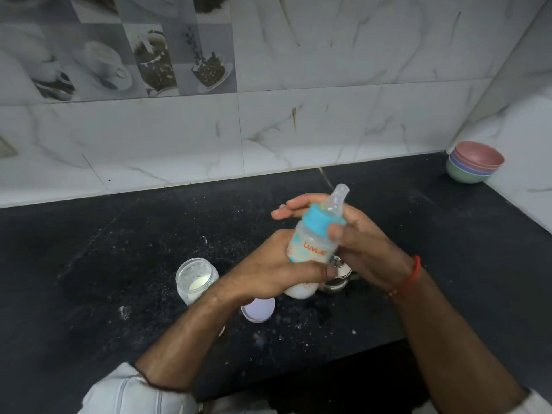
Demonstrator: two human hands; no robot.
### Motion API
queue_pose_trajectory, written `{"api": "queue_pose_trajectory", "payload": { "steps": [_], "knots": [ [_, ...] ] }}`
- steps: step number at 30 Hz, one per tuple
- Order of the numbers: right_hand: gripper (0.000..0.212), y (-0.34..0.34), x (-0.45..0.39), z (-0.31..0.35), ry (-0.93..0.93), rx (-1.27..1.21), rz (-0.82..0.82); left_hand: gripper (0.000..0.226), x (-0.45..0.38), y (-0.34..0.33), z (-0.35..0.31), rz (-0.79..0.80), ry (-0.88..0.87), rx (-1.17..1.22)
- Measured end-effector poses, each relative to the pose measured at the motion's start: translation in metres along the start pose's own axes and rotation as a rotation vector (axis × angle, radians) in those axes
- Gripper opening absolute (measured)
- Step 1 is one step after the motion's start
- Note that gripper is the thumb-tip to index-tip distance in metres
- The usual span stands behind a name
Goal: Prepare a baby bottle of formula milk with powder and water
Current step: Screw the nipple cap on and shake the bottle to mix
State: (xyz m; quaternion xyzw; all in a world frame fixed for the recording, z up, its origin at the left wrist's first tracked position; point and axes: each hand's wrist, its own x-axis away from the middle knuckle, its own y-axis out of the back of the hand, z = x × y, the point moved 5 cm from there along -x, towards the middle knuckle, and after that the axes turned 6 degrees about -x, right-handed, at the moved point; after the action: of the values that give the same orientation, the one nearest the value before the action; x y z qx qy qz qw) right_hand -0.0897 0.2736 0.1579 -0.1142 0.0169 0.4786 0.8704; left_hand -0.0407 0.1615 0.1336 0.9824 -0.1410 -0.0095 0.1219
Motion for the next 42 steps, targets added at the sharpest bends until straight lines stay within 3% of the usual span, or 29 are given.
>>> {"api": "queue_pose_trajectory", "payload": {
  "steps": [3,5,7,10,13,16,18,21,24,30,34,36,37,39,41,42],
  "knots": [
    [0.035,-0.008,-0.011,0.008,0.02,0.017,0.161,0.04,0.003,-0.016,-0.013,0.123,-0.042,0.095],
    [0.012,-0.014,-0.016,0.007,0.034,-0.113,0.15,0.052,0.001,-0.014,-0.013,0.045,-0.033,0.028],
    [0.009,-0.015,-0.019,0.001,0.036,-0.147,-0.024,0.048,0.0,-0.008,-0.01,-0.11,-0.025,-0.068],
    [0.012,-0.014,-0.017,-0.013,0.038,-0.072,-0.472,0.027,0.003,0.002,-0.001,-0.407,0.114,-0.4],
    [0.013,-0.016,-0.007,-0.031,0.045,0.032,-0.865,0.053,0.007,-0.003,0.01,-0.526,0.247,-0.812],
    [0.029,-0.02,-0.001,-0.044,0.023,-0.009,-0.993,0.063,0.007,-0.004,0.018,-0.54,0.196,-0.87],
    [0.039,-0.019,0.0,-0.047,-0.026,-0.058,-0.893,0.06,0.008,0.0,0.023,-0.509,0.17,-0.708],
    [0.045,-0.023,0.001,-0.042,-0.084,-0.141,-0.59,0.032,0.008,0.008,0.034,-0.527,0.194,-0.353],
    [0.045,-0.032,0.01,-0.029,0.02,-0.11,-0.397,0.023,0.008,0.017,0.035,-0.575,0.143,-0.262],
    [0.025,0.0,0.035,-0.013,0.117,0.156,-0.51,0.026,0.013,0.018,0.034,-0.528,0.056,-0.209],
    [0.076,-0.001,0.019,-0.01,-0.012,0.246,-0.132,0.022,0.012,-0.001,0.032,-0.264,-0.029,-0.095],
    [0.086,-0.009,0.008,-0.009,-0.041,0.319,0.026,0.026,0.01,-0.014,0.029,-0.139,-0.053,-0.108],
    [0.08,-0.014,0.003,-0.008,-0.025,0.323,0.063,0.029,0.009,-0.018,0.028,-0.107,-0.063,-0.121],
    [0.045,-0.021,-0.005,-0.009,0.029,0.248,0.048,0.042,0.007,-0.017,0.026,-0.14,-0.052,-0.11],
    [0.007,-0.024,-0.009,-0.011,0.102,0.116,-0.159,0.049,0.007,-0.006,0.023,-0.292,-0.026,-0.203],
    [0.003,-0.023,-0.011,-0.016,0.112,0.06,-0.313,0.046,0.009,-0.001,0.021,-0.371,-0.003,-0.316]
  ]
}}
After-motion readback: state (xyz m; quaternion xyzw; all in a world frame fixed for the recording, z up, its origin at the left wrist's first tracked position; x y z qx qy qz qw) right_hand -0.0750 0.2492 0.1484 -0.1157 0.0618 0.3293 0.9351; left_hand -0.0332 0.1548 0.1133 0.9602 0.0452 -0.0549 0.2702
